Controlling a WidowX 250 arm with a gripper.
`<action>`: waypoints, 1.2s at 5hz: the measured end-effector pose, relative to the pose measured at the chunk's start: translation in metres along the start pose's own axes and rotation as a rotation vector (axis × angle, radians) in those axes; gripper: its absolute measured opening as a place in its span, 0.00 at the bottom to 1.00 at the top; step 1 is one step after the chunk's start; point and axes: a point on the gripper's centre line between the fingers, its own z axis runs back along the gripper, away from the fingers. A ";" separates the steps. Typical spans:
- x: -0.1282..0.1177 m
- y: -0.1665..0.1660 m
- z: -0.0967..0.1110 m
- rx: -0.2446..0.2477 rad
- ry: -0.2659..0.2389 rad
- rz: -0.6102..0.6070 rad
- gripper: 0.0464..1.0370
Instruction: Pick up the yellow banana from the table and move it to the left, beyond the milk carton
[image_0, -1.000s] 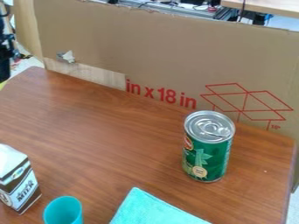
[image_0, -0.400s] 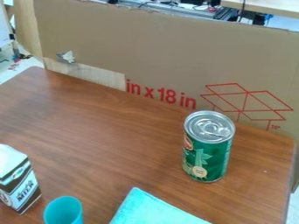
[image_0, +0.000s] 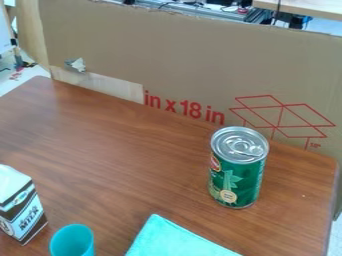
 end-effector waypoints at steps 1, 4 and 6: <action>-0.003 0.003 -0.007 -0.034 0.037 0.040 0.53; -0.009 -0.006 0.016 -0.006 0.034 0.058 0.97; -0.033 -0.092 0.082 0.085 -0.094 -0.184 0.96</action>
